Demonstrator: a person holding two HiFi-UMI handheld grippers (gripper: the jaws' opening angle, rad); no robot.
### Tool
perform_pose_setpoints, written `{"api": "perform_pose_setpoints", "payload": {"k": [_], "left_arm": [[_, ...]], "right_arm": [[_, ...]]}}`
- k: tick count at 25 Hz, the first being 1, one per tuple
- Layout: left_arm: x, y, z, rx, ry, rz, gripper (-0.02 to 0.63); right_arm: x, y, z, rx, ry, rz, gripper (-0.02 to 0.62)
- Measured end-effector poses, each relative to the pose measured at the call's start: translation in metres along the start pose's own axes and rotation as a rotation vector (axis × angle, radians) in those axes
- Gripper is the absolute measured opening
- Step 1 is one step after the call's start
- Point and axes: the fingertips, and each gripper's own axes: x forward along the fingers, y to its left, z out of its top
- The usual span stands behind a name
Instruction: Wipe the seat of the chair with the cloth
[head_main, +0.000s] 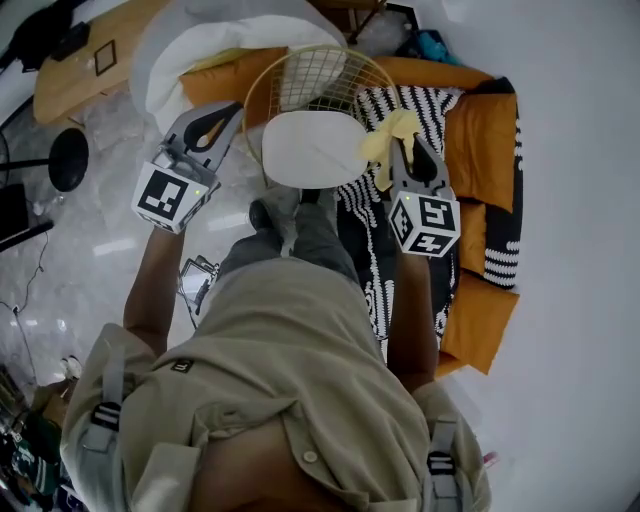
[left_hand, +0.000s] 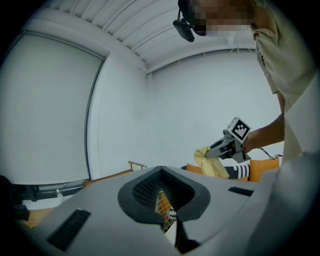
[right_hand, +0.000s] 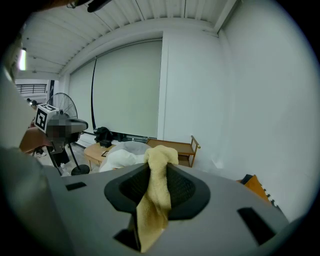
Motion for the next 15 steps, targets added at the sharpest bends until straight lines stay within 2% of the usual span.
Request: {"api": "perform_pose_setpoints", "payload": {"k": [5, 11, 15], "left_arm": [[0.005, 0.022, -0.04, -0.052, 0.122, 0.037, 0.017], [0.016, 0.058, -0.082, -0.059, 0.163, 0.102, 0.017], [0.02, 0.072, -0.116, -0.103, 0.218, 0.136, 0.017]], "right_arm": [[0.065, 0.012, -0.027, 0.012, 0.063, 0.066, 0.106], [0.151, 0.025, -0.068, 0.005, 0.152, 0.144, 0.106], [0.203, 0.032, -0.108, -0.019, 0.223, 0.184, 0.109]]}}
